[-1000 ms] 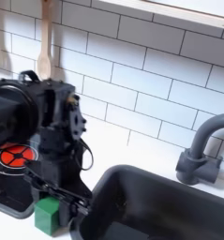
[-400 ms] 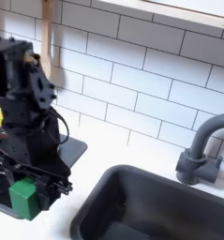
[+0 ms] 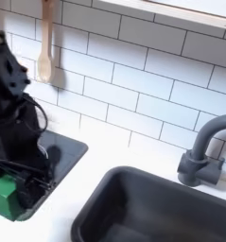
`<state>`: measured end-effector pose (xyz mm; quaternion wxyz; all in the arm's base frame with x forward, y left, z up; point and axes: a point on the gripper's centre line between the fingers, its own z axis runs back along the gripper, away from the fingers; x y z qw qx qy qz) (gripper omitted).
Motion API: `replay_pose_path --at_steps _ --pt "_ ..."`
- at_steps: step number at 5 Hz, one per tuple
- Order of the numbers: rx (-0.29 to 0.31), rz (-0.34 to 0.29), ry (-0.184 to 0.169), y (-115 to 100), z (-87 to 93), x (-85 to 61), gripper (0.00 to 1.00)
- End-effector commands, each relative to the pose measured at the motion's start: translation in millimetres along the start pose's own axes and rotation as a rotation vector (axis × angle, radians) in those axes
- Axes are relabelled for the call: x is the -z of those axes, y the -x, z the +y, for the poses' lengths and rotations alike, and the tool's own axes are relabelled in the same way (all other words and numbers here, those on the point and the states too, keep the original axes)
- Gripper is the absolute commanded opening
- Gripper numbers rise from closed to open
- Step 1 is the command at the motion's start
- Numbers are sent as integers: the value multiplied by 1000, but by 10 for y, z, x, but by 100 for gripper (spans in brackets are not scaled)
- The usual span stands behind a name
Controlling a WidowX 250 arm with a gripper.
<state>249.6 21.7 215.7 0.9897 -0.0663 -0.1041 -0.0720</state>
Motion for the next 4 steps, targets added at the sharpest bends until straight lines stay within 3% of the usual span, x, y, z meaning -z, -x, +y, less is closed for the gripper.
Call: replay_pose_path --at_steps 1,2,4 --pt "-2 -22 30 87 5 -166 0" --pt "-11 -31 42 75 1 -177 0" --pt "-41 -54 47 -158 78 14 0"
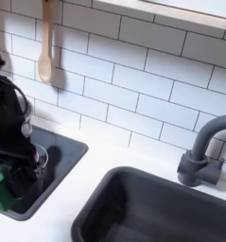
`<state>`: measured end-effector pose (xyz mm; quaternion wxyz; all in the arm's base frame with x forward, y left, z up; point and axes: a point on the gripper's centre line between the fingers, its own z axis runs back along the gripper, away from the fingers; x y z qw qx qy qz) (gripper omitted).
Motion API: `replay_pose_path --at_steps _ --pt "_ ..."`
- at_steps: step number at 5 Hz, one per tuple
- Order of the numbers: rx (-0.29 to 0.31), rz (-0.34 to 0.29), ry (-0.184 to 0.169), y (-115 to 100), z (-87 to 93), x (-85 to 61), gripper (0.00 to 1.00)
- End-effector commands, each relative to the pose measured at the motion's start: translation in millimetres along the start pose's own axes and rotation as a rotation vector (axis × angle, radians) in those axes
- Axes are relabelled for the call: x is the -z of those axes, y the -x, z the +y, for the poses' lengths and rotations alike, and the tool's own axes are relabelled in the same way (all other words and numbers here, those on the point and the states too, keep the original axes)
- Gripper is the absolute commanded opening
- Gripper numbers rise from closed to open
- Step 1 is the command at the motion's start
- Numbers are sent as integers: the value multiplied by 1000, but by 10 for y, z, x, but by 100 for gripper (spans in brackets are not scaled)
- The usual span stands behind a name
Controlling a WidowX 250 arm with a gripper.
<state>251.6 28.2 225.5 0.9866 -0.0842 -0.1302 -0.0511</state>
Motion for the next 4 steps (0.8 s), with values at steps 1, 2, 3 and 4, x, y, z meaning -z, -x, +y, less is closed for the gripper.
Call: replay_pose_path --at_steps 1,2,3,4 --pt "10 -3 6 -255 28 220 0" --pt "8 -24 -12 -416 63 284 0" --pt "3 -30 -40 -567 140 347 0" --pt "12 -4 -45 -645 157 463 0"
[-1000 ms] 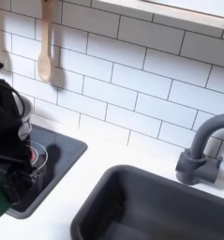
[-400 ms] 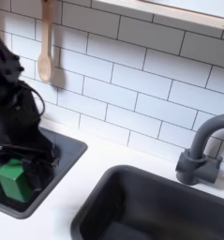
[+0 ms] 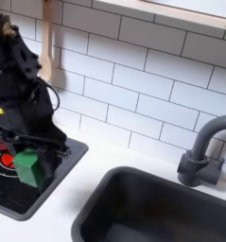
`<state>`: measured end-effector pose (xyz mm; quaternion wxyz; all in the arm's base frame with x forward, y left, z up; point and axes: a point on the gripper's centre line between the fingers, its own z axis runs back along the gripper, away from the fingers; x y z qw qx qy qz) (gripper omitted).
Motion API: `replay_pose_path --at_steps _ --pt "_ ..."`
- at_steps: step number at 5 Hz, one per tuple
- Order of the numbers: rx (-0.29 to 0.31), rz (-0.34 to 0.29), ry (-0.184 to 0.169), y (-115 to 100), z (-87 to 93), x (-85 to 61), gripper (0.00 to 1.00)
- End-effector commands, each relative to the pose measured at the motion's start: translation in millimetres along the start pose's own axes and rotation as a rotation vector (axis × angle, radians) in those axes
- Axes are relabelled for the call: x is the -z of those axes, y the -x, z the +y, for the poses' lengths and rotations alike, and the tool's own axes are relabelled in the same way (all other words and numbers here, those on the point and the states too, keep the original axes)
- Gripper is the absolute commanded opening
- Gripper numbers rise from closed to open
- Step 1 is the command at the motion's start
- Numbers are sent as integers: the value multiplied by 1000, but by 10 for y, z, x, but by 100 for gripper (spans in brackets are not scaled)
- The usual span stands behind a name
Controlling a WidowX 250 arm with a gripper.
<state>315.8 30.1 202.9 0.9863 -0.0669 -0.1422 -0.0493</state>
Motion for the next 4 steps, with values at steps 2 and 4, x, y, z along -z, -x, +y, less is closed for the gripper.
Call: replay_pose_path --at_steps 2,4 --pt "35 96 -39 -119 31 388 0" --pt "33 116 -65 -139 142 446 0"
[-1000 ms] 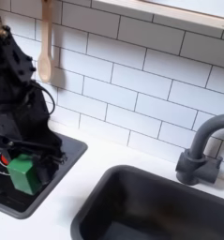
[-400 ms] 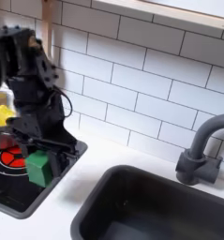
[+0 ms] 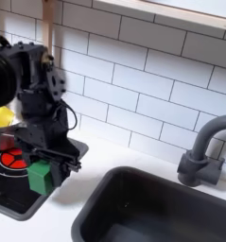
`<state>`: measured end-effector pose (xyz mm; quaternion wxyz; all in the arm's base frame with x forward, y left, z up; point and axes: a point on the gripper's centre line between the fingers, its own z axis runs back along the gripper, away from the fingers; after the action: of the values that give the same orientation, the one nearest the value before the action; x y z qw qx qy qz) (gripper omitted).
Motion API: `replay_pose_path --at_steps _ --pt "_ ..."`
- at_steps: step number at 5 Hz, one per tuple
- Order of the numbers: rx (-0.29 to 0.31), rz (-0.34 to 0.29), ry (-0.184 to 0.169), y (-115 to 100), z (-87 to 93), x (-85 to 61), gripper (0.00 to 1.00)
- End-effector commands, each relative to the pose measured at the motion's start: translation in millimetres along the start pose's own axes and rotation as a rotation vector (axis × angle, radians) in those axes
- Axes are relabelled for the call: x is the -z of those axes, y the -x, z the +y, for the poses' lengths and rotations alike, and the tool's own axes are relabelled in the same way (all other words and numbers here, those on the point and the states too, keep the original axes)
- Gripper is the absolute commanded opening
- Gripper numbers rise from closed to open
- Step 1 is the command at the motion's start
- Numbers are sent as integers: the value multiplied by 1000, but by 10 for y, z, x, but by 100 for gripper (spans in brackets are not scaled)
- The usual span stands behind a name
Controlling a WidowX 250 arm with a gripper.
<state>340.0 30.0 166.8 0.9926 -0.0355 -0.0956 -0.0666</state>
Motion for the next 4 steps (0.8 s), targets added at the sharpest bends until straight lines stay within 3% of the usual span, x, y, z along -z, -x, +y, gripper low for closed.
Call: replay_pose_path --at_steps 1,3,4 --pt "9 36 -14 -23 60 100 0" --pt "20 79 -22 4 94 187 0" --pt "12 73 -14 -3 121 123 100"
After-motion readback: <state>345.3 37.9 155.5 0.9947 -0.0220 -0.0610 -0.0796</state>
